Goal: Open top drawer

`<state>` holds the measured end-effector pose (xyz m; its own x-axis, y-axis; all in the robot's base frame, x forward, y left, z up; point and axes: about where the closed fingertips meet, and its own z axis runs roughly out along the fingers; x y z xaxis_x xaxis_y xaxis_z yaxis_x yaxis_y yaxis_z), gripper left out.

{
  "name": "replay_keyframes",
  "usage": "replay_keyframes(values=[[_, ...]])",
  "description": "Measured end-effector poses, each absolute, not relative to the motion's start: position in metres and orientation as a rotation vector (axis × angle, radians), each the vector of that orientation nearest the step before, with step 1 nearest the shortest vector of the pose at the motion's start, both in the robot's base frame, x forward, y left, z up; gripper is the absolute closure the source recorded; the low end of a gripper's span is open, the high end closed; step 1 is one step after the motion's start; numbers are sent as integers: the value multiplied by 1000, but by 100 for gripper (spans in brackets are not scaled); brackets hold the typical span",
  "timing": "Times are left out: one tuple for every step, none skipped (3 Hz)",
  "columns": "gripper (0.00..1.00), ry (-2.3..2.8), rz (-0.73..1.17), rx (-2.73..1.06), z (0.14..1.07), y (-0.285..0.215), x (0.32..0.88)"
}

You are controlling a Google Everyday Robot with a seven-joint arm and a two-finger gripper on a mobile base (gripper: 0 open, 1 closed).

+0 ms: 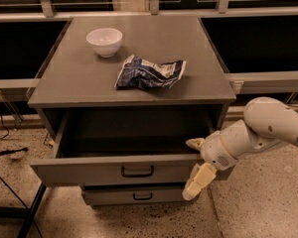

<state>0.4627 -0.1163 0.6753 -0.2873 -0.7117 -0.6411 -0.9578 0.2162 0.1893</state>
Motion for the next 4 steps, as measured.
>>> replay_keyframes(values=[[0,2096,806,-1538,675,-118,454],[0,2096,807,-1538,676,-118,454],[0,2139,817,-1557,679,-122,430],[0,2182,809,-1594,685,-127,404]])
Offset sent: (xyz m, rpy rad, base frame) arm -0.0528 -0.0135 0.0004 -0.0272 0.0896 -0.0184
